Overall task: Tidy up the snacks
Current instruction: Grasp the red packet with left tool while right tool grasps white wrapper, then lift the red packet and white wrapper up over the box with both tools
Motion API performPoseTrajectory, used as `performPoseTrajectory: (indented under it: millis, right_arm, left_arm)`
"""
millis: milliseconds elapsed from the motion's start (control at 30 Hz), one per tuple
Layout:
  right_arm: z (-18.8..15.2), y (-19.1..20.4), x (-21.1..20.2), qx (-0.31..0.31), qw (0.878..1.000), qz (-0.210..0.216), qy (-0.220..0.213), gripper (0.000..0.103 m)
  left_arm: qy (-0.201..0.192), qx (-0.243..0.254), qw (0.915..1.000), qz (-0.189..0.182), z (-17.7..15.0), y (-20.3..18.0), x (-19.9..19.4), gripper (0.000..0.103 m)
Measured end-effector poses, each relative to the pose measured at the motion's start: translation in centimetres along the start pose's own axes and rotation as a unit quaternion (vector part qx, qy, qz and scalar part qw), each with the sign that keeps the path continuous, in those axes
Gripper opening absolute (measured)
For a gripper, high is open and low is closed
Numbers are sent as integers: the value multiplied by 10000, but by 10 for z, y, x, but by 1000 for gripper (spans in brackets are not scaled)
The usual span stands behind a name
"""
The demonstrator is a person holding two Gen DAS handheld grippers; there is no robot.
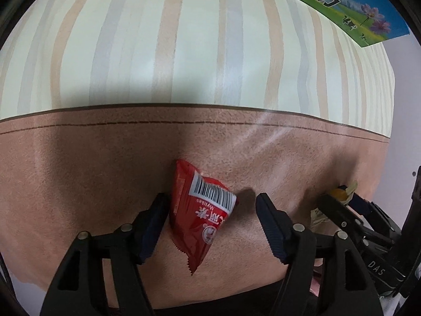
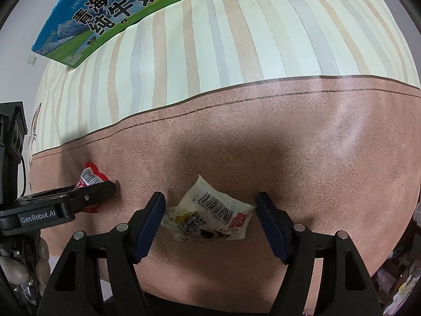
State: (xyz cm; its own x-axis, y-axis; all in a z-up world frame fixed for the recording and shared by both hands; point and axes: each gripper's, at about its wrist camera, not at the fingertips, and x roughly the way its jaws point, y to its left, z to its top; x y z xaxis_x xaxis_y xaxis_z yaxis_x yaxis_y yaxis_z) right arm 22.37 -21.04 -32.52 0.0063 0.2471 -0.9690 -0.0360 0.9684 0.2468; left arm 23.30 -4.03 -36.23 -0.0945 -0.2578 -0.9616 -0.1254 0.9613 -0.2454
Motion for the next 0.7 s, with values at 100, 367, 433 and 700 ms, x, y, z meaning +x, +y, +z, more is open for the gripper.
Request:
performPoseTrajectory:
  millis: [100,367,433,700]
  right_arm:
    - [-3,-1,-1,0,10000,-29,-73,67]
    - [-8,-2,-10,32,9997,172,-192,58]
    - [-10,-1,-12,28,9995,243,-184,57]
    - [-14,-12,-11,273,9970,714,139,74]
  left_arm:
    - [-77,-26,9998,163,-9,3,-3,46]
    - [-161,-98,9996,224,-16,-5,-19,45]
    - [-219,-76,9996,180,-18,1,-32,45]
    - [-140,-49,9998,97,-15,3,-43,45]
